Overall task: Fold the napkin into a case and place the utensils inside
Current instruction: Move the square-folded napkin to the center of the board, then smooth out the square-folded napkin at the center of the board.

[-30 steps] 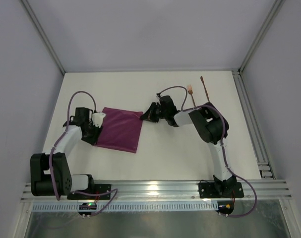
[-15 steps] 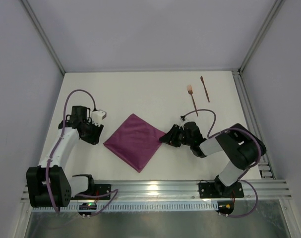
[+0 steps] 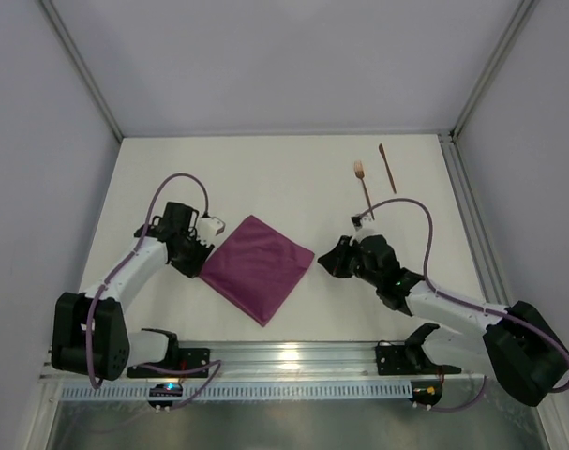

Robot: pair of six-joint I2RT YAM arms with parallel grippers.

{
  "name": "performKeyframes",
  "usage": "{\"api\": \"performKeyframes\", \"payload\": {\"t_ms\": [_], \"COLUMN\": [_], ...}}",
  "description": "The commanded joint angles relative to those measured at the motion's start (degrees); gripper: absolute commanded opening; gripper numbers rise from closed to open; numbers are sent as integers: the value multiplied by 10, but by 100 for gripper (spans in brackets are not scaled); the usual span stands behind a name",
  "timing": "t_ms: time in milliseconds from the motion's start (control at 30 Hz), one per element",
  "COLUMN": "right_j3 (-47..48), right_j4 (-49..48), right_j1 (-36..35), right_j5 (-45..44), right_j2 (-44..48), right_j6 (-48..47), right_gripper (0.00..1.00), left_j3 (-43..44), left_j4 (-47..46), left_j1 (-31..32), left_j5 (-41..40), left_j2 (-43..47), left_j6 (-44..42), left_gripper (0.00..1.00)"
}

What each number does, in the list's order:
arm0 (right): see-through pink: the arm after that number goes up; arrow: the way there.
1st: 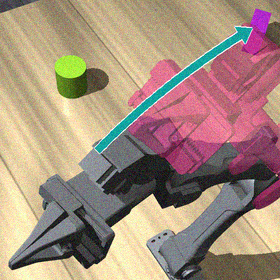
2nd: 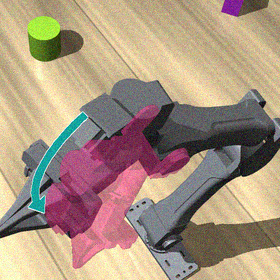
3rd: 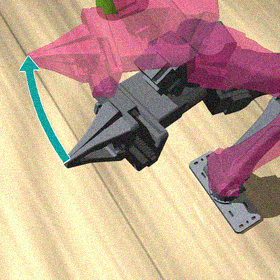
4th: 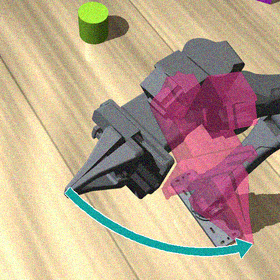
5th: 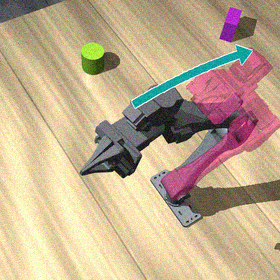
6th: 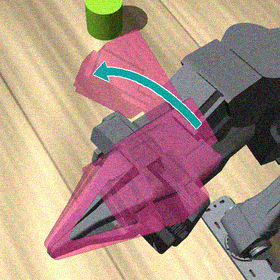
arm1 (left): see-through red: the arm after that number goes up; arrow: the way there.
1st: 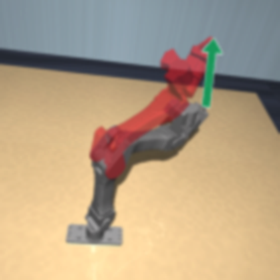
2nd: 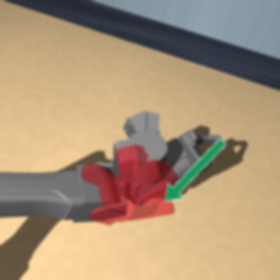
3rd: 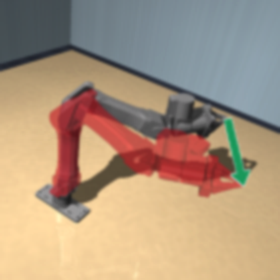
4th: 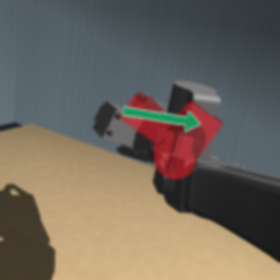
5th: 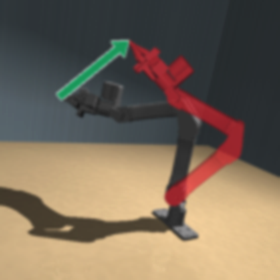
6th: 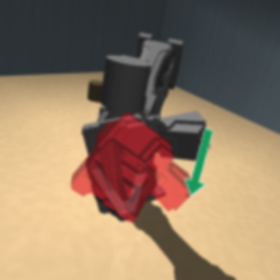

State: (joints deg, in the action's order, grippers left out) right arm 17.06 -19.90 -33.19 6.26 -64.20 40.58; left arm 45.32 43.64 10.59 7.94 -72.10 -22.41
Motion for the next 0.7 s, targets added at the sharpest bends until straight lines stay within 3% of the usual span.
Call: {"api": "performKeyframes", "payload": {"t_ms": [0, 67, 267, 500, 667], "right_j3": [92, 112, 189, 249, 233], "right_j4": [60, 28, -120, -93, -56], "right_j1": [-86, -137, -210, -258, -279], "right_j5": [-57, 4, 125, 126, 125], "right_j2": [18, -29, -215, -319, -362], "right_j6": [-141, -171, -190, -232, -245], "right_gripper": [10, 4, 4, 4, 4], "left_j3": [-15, -9, -16, -18, -13], "left_j4": [-60, -87, -104, -102, -100], "left_j1": [1, 1, 2, 3, 4], "left_j5": [-24, -25, -35, -43, -50], "left_j2": [-39, -59, -94, -108, -122], "left_j6": [17, 31, 28, 20, 23], "left_gripper": [30, 27, 25, 25, 24]}}
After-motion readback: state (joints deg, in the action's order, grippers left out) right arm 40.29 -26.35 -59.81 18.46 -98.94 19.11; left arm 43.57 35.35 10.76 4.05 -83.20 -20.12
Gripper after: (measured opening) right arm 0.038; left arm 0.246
